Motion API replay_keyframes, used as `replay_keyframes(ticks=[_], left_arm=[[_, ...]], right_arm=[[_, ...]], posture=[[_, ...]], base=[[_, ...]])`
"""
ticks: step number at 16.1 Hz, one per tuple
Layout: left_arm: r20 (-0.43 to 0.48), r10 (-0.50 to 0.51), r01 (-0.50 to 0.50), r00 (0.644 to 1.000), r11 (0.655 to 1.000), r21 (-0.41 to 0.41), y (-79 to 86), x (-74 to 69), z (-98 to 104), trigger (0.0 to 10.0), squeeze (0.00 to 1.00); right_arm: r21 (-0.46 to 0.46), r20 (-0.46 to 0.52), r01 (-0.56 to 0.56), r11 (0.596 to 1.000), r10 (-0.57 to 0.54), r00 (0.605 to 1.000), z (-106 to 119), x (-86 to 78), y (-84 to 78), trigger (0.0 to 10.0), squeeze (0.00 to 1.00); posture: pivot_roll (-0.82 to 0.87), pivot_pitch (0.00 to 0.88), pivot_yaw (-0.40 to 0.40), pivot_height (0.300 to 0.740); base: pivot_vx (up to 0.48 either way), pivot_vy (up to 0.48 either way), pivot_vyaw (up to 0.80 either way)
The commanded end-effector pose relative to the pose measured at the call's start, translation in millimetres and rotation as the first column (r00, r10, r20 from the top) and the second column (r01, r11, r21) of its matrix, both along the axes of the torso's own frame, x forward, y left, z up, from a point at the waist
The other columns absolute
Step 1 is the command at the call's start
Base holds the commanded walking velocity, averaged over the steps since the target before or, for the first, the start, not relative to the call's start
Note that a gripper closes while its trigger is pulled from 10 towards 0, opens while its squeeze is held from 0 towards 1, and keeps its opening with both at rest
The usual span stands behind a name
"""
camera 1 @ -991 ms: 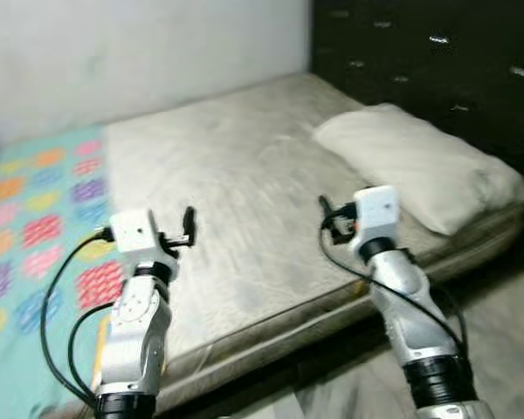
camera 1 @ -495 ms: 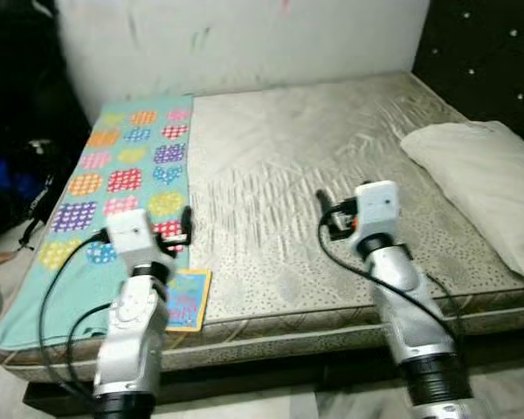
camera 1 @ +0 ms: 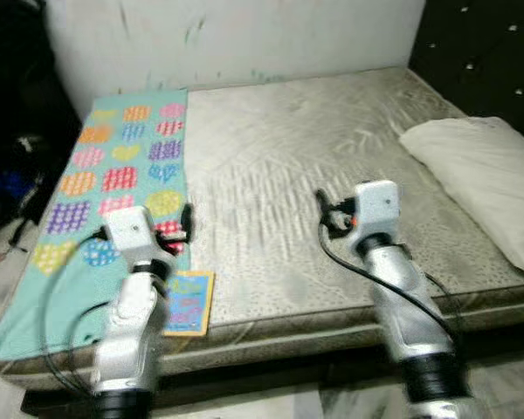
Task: Clean up the room
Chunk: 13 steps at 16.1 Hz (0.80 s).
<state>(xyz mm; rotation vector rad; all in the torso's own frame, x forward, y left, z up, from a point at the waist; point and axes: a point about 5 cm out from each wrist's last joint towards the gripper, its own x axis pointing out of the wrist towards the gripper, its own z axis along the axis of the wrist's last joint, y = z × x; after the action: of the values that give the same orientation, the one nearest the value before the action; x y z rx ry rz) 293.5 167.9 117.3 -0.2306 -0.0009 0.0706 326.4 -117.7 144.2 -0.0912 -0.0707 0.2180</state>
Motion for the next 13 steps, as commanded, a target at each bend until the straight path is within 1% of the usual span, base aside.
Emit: replay_keyframes(ticks=[1, 5, 11, 13], left_arm=[[0.008, -0.016, 0.016, 1.0, 1.0, 0.0, -4.5, 1.5, 2.7, 10.0, 0.0], [0.008, -0.014, 0.014, 1.0, 1.0, 0.009, -4.4, 2.1, 2.9, 10.0, 0.0], [0.007, -0.014, 0.014, 1.0, 1.0, 0.01, -6.6, 1.6, 1.8, 10.0, 0.0], [0.007, -0.014, 0.014, 1.0, 1.0, 0.009, -6.5, 2.0, 2.0, 10.0, 0.0]], right_arm=[[-0.012, -0.005, 0.007, 1.0, -0.007, 1.0, -1.0, 0.8, -5.7, 10.0, 0.0], [-0.015, -0.006, 0.005, 1.0, -0.005, 1.0, -1.3, 0.3, -5.3, 10.0, 0.0], [-0.019, -0.006, 0.0, 1.0, 0.0, 1.0, -1.6, -0.1, -5.2, 10.0, 0.0], [-0.023, -0.003, -0.005, 1.0, 0.004, 1.0, -1.4, -0.8, -4.6, 10.0, 0.0]], posture=[[-0.09, 0.0, 0.058, 0.74], [-0.09, 0.0, 0.058, 0.74], [-0.09, 0.0, 0.058, 0.74], [-0.09, 0.0, 0.059, 0.74]], base=[[0.0, 0.48, 0.0], [0.0, 0.48, 0.0], [0.0, 0.0, 0.0], [0.0, 0.0, 0.69]])
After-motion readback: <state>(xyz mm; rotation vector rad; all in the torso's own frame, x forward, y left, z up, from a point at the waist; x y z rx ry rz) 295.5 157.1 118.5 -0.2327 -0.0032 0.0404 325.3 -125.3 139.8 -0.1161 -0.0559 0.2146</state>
